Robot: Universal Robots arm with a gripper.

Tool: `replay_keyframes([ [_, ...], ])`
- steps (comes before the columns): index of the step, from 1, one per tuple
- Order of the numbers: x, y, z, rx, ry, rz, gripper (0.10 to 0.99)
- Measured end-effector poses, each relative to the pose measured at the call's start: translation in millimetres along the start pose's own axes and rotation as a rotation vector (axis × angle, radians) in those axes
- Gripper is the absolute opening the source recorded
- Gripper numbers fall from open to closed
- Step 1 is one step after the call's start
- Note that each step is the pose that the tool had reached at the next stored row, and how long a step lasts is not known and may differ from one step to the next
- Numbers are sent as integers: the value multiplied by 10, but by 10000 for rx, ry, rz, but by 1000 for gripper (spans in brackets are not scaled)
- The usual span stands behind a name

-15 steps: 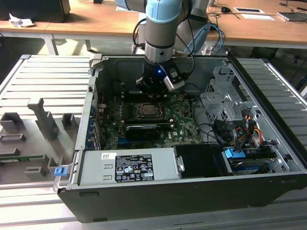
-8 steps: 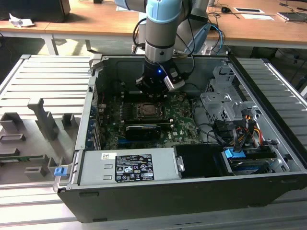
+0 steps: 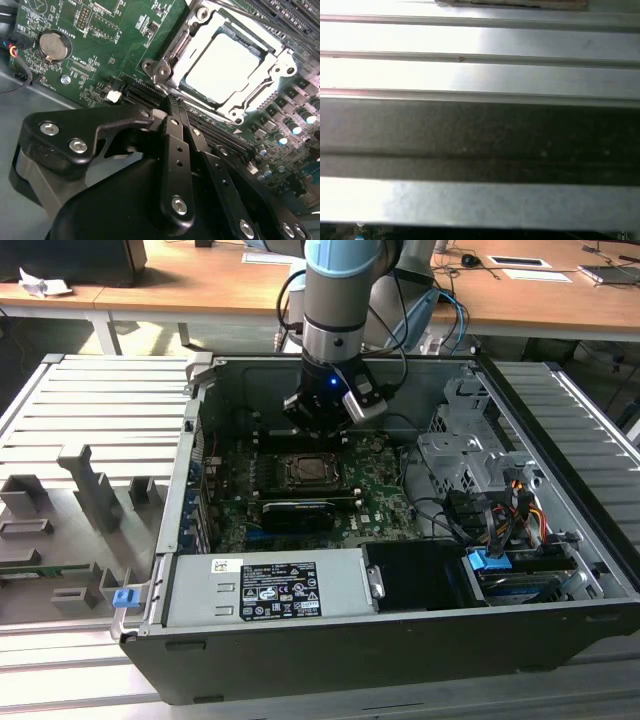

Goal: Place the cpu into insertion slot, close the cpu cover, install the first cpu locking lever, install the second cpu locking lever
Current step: 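Install the first cpu locking lever, then install the second cpu locking lever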

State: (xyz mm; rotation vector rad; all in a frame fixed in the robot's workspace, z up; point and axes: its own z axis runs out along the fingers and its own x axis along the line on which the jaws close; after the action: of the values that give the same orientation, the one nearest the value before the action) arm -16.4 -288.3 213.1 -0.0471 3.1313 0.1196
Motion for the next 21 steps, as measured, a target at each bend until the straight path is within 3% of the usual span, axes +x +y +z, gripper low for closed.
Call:
replay_keyframes([
  [21, 4, -98, -7, -2, -1, 1, 106],
])
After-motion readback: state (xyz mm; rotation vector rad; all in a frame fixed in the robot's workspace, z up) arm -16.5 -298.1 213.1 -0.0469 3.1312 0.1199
